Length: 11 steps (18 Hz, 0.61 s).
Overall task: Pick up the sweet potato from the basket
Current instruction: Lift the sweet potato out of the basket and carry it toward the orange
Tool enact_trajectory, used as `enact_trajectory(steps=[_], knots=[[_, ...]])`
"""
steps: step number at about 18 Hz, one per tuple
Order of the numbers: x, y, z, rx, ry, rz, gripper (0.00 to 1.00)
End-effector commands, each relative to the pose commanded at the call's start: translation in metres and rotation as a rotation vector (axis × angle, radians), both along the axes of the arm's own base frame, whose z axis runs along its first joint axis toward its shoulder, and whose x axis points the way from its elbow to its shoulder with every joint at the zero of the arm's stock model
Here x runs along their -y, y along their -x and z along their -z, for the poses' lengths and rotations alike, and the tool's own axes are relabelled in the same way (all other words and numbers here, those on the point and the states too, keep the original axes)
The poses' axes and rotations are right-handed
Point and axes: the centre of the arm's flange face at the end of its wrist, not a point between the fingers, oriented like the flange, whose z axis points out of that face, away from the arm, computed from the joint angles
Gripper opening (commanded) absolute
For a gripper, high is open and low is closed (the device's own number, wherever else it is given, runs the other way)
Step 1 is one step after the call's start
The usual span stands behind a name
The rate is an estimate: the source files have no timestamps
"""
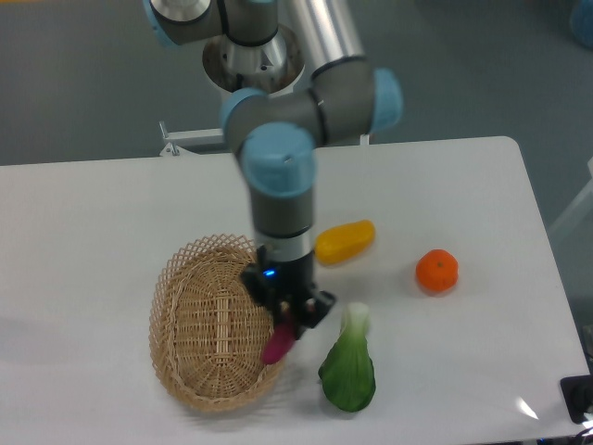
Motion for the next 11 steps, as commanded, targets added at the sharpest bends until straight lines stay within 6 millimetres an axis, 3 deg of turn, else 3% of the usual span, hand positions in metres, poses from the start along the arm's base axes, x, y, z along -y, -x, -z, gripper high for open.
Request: enact_trajectory(steps=[2,5,11], knots=[[0.023,0.022,-0.010,-0.014,0.014,0.015,0.14],[0.051,0.052,-0.009,-0.006,0.039,0.026,0.14],[0.094,0.096,-0.016,-0.017,0.059,0.068,0.14]])
